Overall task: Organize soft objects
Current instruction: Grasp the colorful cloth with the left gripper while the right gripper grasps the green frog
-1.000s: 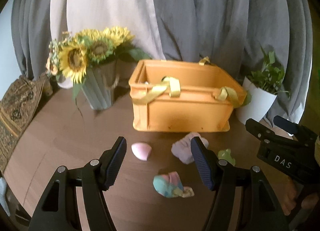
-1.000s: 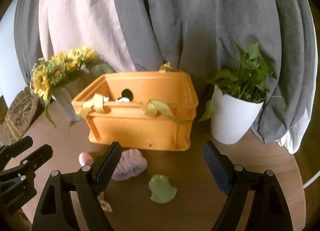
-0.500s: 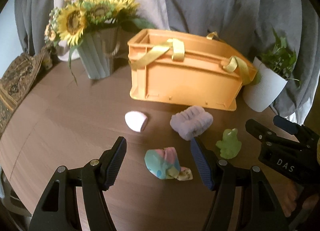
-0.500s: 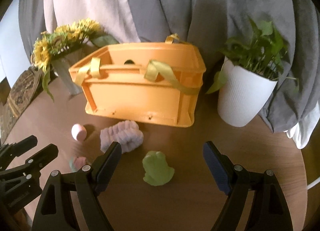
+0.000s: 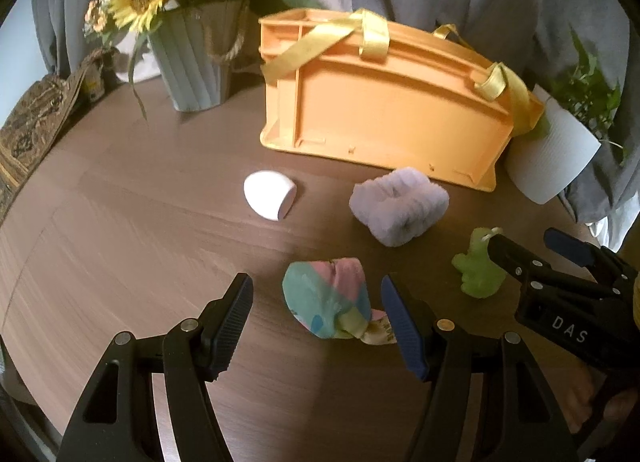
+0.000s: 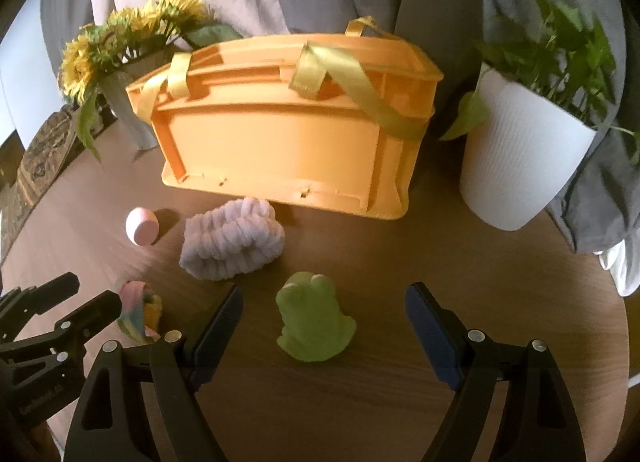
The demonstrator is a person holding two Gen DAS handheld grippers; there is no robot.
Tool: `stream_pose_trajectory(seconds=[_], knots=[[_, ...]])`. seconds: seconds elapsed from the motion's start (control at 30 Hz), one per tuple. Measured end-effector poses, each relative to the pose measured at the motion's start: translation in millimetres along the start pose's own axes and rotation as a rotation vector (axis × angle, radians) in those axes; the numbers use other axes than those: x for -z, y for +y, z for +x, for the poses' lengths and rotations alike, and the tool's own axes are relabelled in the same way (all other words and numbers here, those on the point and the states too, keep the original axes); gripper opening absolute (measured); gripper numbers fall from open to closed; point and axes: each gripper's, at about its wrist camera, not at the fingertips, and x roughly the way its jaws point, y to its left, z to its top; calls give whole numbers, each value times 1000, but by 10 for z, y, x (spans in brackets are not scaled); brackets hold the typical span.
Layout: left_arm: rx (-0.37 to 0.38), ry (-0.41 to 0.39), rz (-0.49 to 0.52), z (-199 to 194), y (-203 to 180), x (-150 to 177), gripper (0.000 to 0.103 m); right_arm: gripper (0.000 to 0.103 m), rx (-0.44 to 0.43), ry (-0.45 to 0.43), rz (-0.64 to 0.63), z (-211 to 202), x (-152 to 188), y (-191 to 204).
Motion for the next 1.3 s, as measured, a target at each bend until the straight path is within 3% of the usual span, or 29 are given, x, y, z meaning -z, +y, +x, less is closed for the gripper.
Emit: stream_pose_trajectory(seconds=[0.47, 0.73, 0.9, 1.3], knots=[[-8, 51, -26, 227, -19, 60, 65, 78, -17, 41, -43, 279, 54, 8], [9, 49, -24, 292, -45, 75, 51, 63, -56, 72, -44, 404, 61, -32], [15, 37, -24, 274, -27, 80, 46, 43, -67, 70, -64, 398, 78, -3], [29, -17, 8, 107, -57, 17, 41, 42, -48, 40, -43, 229, 89, -12]])
